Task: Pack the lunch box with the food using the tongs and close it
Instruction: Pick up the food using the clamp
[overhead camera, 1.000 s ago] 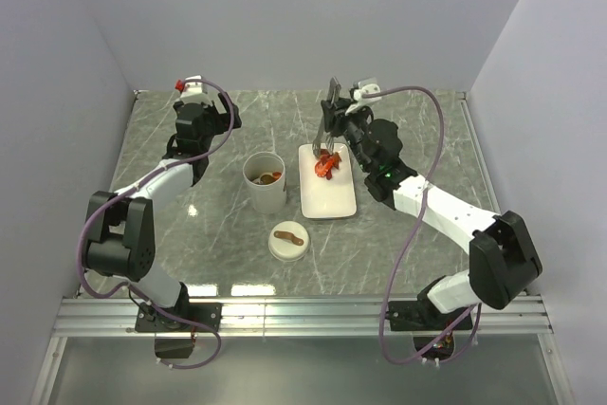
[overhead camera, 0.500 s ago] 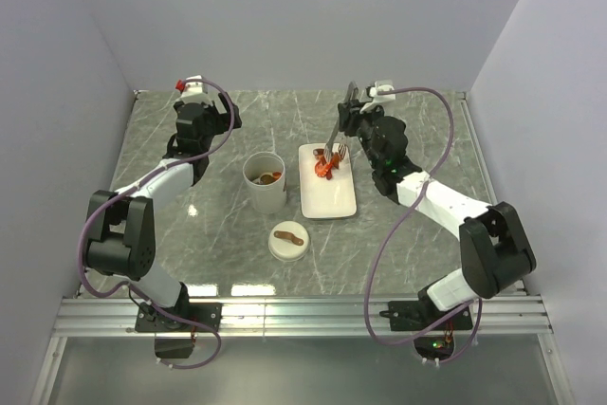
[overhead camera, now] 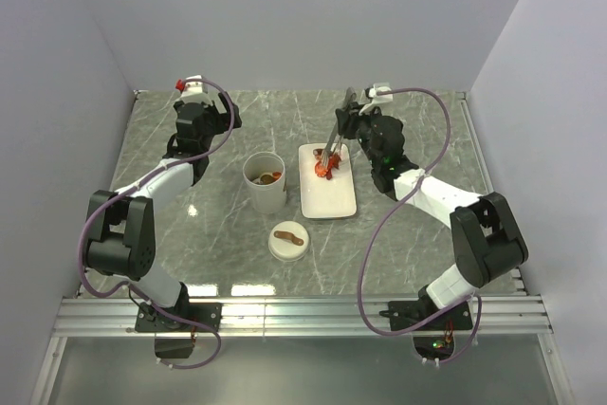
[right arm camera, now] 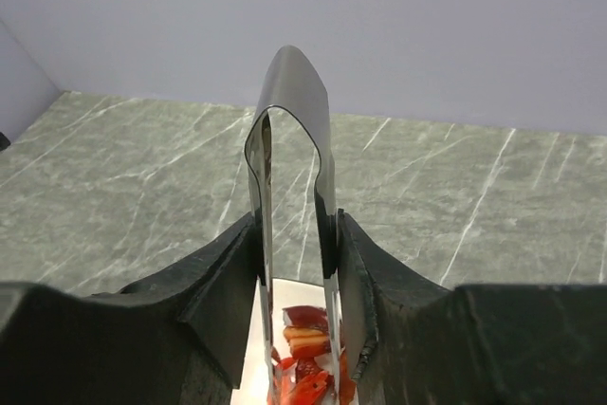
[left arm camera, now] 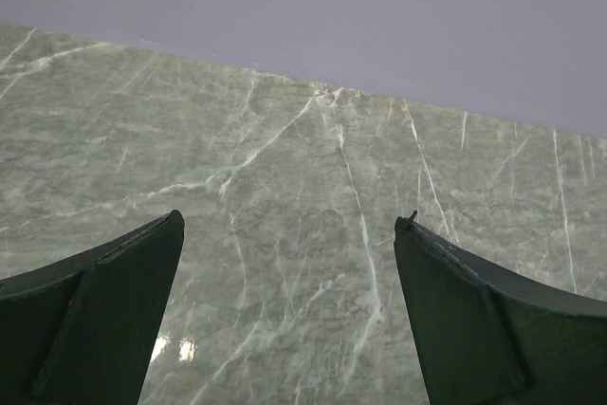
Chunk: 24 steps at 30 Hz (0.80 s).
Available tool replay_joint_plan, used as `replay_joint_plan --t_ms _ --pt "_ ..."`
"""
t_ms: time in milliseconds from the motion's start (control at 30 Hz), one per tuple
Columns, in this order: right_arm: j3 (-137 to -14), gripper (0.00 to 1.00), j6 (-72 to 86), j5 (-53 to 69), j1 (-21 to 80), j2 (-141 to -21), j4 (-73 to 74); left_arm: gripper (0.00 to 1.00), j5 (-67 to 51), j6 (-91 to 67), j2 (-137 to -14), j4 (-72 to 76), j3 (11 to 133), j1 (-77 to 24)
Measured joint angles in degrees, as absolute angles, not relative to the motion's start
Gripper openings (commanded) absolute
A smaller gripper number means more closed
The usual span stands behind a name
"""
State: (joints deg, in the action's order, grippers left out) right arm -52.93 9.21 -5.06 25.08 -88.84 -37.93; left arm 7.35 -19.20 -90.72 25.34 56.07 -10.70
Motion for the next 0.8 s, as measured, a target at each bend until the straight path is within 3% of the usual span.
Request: replay_joint_plan --t_ms 233,333,800 --pt "-53.01 0.23 10.48 -4.36 25.08 -89.01 -38.15 0.99 7.35 -19.20 -90.72 25.36 56.27 -10.70" --pt "-53.04 0.20 10.63 -4.10 25.06 -88.99 -38.13 0.99 7.35 -19.20 -90.72 25.30 56.29 -10.70" --pt "-55.51 0.17 8.49 -1.04 25.30 -82.21 -33.58 0.99 7.38 -19.20 -90.72 25.34 56.29 -10.70"
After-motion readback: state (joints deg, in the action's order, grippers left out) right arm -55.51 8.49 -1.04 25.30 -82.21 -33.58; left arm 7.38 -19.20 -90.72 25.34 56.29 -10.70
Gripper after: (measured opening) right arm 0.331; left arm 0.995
